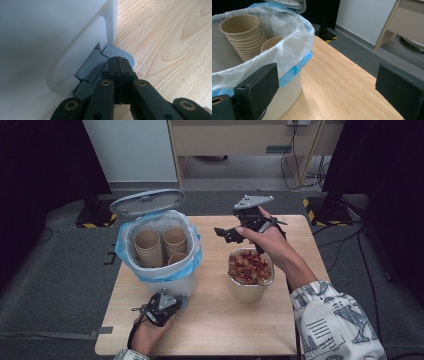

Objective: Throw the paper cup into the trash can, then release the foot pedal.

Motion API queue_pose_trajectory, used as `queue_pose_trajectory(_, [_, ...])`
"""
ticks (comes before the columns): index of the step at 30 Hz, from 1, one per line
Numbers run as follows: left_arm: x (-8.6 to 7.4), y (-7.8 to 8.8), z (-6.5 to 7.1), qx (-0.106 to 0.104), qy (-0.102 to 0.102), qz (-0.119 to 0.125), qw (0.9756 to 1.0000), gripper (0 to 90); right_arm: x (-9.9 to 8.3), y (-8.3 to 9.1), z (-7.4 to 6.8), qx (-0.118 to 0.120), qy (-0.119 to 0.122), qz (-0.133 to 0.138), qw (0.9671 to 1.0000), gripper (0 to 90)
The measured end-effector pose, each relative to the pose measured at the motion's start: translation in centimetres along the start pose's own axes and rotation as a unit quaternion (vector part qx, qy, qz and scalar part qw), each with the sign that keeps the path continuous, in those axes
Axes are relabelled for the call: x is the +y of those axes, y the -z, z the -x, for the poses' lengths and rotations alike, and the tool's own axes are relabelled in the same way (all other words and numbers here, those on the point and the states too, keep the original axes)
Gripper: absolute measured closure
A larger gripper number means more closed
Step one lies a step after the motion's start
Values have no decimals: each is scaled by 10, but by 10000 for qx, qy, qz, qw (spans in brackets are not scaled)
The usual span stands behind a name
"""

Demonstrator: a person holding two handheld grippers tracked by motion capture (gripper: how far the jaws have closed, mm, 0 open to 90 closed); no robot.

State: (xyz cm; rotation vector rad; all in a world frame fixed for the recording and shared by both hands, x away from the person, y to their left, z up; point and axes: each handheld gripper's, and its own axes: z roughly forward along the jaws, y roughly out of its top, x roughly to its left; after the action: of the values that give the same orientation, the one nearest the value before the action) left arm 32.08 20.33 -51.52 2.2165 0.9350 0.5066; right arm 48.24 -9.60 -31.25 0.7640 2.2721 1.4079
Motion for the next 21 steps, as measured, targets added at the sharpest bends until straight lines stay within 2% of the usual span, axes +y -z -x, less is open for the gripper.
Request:
queue_pose_trajectory(12, [0,0,1,-9,14,-3,10000,875,-18,23,25,-375,-126,-71,9992,51])
queue_pose_trajectory(15, [1,2,2,-63,36,40,10000,813,-26,31,35,-542,-180,-127,9983,52])
queue_pose_trajectory(17, [1,3,2,-96,39,93,9999,744,-30,34,40,-591,-215,-162,9979,52])
queue_pose_trajectory(21, [1,11,5,-105,103,231,9996,680,-37,40,47,-689,-263,-199,9971,52])
